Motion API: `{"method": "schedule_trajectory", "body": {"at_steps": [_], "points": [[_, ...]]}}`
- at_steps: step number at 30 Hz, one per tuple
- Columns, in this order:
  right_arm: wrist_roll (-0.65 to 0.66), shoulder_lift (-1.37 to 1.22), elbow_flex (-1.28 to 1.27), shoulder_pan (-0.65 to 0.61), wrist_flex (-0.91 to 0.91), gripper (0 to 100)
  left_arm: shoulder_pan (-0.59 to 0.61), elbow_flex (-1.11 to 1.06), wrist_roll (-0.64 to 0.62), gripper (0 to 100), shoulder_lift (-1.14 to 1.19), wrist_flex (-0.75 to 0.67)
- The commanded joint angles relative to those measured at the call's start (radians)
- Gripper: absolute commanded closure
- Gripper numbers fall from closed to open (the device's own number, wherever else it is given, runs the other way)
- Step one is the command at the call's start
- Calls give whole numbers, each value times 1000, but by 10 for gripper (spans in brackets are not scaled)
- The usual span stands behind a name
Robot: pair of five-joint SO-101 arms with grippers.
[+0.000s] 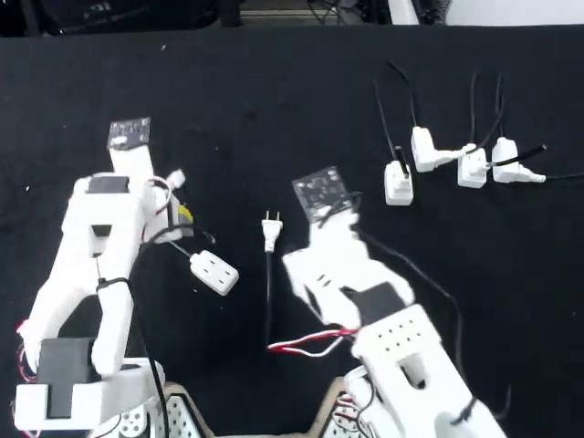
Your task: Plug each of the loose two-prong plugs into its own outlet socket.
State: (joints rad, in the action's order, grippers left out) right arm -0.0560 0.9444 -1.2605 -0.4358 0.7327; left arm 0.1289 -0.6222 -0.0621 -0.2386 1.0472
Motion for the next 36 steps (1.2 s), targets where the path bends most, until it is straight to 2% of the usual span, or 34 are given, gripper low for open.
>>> {"method": "schedule_trajectory", "body": {"at_steps": [1, 4, 7, 11, 16, 23, 26, 33, 35, 36], "points": [[-84, -173, 116, -54, -120, 881, 15, -168, -51, 748, -58, -281], [-153, -360, 234, -54, -129, 881, 16, -277, -121, 748, -58, -407], [-222, -542, 348, -54, -129, 881, 31, -337, -195, 748, -61, -459], [-324, -760, 469, -54, -103, 881, 140, -332, -292, 748, -60, -454], [-351, -963, 664, -52, 46, 881, 286, -346, -414, 748, -69, -427], [-339, -1164, 920, -48, 232, 893, 325, -308, -448, 748, -69, -353], [-264, -1194, 986, -54, 256, 994, 318, -308, -448, 748, -71, -354], [-91, -1086, 992, -25, 296, 988, 317, -308, -450, 748, -71, -356], [63, -1006, 993, -15, 350, 988, 317, -308, -450, 748, -71, -354], [187, -970, 992, -14, 390, 988, 317, -306, -450, 748, -71, -354]]}}
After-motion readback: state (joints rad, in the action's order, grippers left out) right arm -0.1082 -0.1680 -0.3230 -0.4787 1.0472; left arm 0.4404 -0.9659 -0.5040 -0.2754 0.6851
